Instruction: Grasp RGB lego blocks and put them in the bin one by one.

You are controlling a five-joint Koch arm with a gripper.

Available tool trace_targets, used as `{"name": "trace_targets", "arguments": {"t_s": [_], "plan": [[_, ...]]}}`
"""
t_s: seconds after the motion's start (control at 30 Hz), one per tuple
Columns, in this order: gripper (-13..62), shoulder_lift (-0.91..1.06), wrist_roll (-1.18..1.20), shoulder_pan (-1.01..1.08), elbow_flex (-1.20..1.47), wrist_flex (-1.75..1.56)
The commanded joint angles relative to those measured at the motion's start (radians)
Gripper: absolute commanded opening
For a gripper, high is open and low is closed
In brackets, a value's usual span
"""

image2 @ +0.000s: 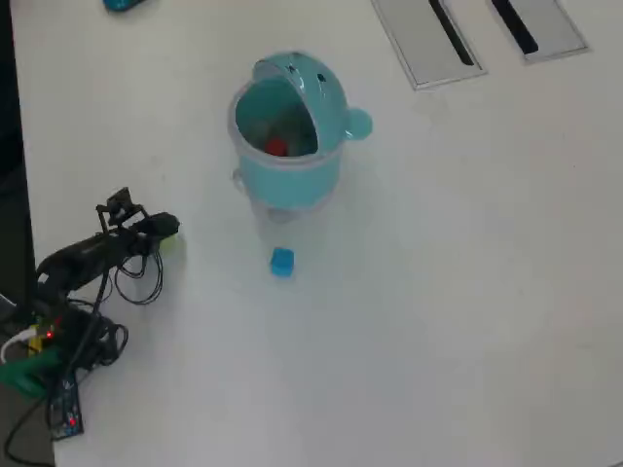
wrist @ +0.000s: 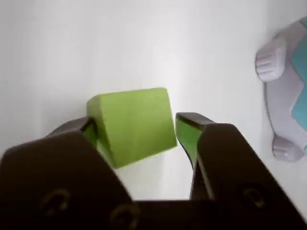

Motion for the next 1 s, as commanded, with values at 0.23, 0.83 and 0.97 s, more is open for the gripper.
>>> {"name": "trace_targets", "arguments": {"t_s": [0.23, 0.83, 0.97], "plan": [[9.5, 0.046, -0.078, 0.009, -0.074, 0.227], [7.7, 0.282, -0.092, 0.218, -0.224, 0.213], [6.9, 0.325, -0.072, 0.232, -0.288, 0.183]]}}
